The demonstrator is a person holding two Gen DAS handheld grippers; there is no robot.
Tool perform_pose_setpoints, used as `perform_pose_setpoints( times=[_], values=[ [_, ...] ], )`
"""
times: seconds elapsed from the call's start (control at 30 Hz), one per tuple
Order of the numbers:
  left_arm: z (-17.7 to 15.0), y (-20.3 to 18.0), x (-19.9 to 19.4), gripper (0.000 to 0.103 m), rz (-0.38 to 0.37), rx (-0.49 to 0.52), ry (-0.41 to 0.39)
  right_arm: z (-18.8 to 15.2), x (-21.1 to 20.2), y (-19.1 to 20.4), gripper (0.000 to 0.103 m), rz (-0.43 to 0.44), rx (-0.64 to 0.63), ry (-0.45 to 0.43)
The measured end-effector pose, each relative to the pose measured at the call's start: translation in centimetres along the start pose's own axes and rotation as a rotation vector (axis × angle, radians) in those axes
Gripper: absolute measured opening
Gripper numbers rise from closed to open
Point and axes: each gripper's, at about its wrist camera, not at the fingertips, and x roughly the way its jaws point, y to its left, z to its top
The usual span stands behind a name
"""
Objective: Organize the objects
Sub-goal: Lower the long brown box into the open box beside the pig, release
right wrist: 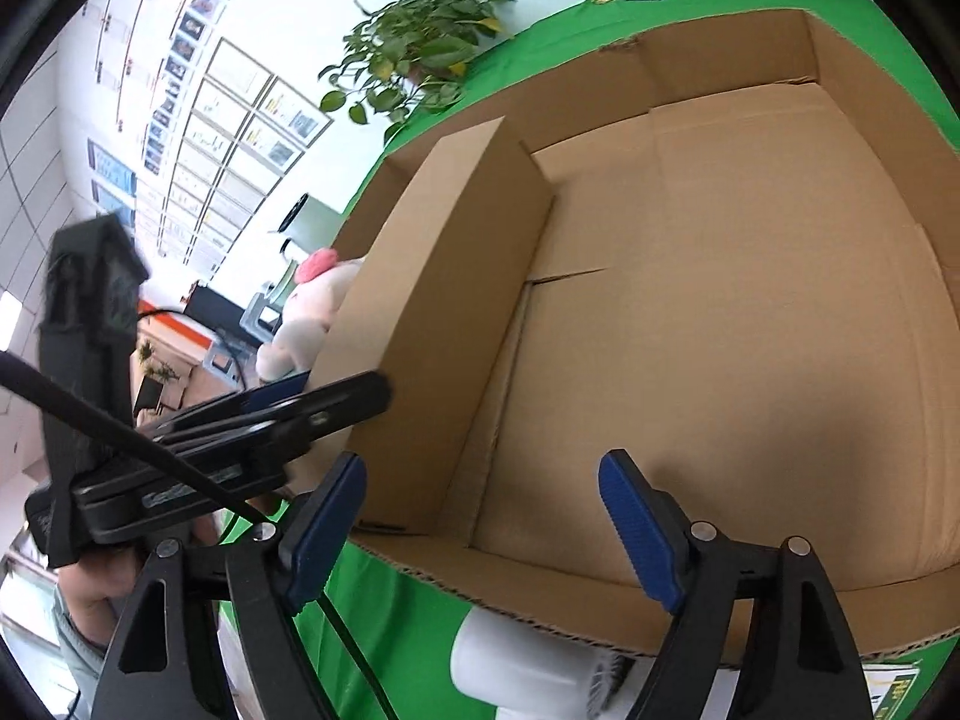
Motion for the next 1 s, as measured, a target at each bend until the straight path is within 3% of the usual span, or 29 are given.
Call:
perform_pose_setpoints(
  times=[0.17, 0.33, 0.47, 0.8, 1.0],
  values=[
    [-0.7, 0.9, -1.4, 0.060, -0.074, -0.020, -0.019, 1.0, 0.2, 0.3, 0.073, -0.013, 0.013, -0.026],
    [-1.7, 1.6, -1.3, 0.058, -0.124, -0.041, 0.008, 2.9, 1.6, 0.3, 0.054, -0.110, 0.037, -0.047],
    [-2.6, 1.4, -1.1, 0.058, -0.135, -0.032, 0.018, 4.6, 3.8, -0.5, 0.038, -0.154, 0.071, 0.007],
    [-3.5, 1.0, -1.6, 0.058, -0.148, -0.014, 0.029, 4.1, 6.9, 1.9, 0.029, -0.113, 0.032, 0.072],
    [-4.0, 0.8, -2.1, 0.058, -0.124, -0.009, 0.033, 3.4, 6.6, 2.8, 0.029, -0.162, 0.022, 0.041]
  ],
)
